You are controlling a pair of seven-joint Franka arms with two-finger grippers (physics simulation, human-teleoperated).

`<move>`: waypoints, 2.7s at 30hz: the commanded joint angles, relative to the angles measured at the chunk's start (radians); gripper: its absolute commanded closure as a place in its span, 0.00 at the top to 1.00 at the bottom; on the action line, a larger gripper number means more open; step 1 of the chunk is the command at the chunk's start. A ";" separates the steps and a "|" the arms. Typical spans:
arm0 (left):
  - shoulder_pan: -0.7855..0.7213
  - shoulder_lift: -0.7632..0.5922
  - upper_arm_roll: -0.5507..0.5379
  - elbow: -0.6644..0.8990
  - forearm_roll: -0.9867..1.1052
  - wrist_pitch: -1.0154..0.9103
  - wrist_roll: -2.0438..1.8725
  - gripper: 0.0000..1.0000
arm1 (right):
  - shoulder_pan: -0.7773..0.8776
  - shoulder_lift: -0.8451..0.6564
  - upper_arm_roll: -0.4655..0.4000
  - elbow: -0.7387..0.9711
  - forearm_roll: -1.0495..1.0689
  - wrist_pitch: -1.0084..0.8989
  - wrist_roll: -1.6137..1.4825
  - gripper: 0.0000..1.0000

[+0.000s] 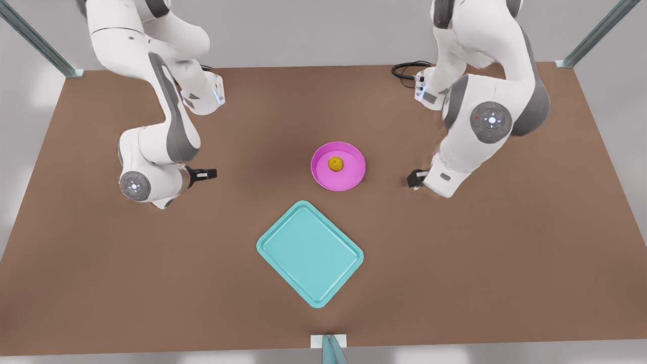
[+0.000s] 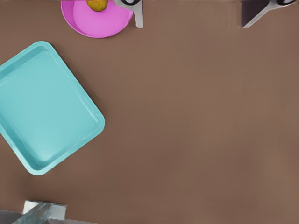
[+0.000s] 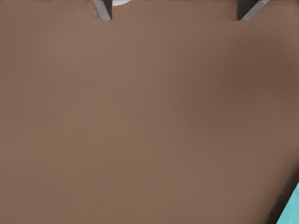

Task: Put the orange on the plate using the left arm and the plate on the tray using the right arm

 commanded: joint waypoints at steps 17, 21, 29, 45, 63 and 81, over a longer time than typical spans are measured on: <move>0.718 -0.259 -0.704 -0.093 0.293 -0.136 0.362 1.00 | 0.394 0.240 0.162 -0.171 0.653 1.110 0.007 1.00; 0.718 -0.261 -0.704 -0.093 0.293 -0.138 0.362 1.00 | 0.412 0.263 0.167 -0.162 0.653 1.110 0.007 1.00; 0.718 -0.262 -0.701 -0.095 0.295 -0.147 0.362 1.00 | 0.446 0.314 0.191 -0.154 0.653 1.115 -0.007 1.00; 0.718 -0.262 -0.690 -0.095 0.293 -0.155 0.363 1.00 | 0.463 0.358 0.191 -0.137 0.651 1.099 -0.018 0.52; 0.718 -0.264 -0.688 -0.095 0.293 -0.155 0.365 1.00 | 0.357 0.294 0.196 -0.050 0.653 1.058 -0.022 0.21; 0.718 -0.268 -0.690 -0.095 0.293 -0.201 0.362 1.00 | 0.056 0.478 0.185 0.225 0.636 0.886 -0.141 0.21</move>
